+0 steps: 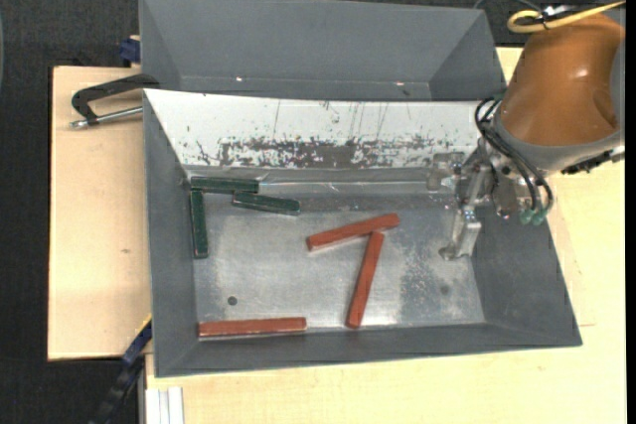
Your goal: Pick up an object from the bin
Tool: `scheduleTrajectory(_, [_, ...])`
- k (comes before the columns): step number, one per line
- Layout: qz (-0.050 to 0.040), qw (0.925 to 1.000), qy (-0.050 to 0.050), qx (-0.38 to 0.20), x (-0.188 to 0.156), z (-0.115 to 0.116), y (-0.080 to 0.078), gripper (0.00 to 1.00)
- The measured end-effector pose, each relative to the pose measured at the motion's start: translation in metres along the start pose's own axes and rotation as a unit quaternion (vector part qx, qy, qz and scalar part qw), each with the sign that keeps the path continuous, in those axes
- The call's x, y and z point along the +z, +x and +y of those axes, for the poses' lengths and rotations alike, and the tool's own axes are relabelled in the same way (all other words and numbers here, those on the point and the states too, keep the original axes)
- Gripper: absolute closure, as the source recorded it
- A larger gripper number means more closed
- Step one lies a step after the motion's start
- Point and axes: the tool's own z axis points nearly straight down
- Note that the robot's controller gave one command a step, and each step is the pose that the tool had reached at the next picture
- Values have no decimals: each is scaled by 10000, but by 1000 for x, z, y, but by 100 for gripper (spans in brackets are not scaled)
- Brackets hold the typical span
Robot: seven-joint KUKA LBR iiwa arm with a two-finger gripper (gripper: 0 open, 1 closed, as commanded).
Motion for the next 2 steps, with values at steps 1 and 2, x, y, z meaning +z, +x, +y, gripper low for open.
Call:
scheduleTrajectory(1, [-11, 9982, 2, -603, 43, 22, -6, 0])
scheduleTrajectory(2, [-23, 9941, -2, -1083, 70, 78, -41, 0])
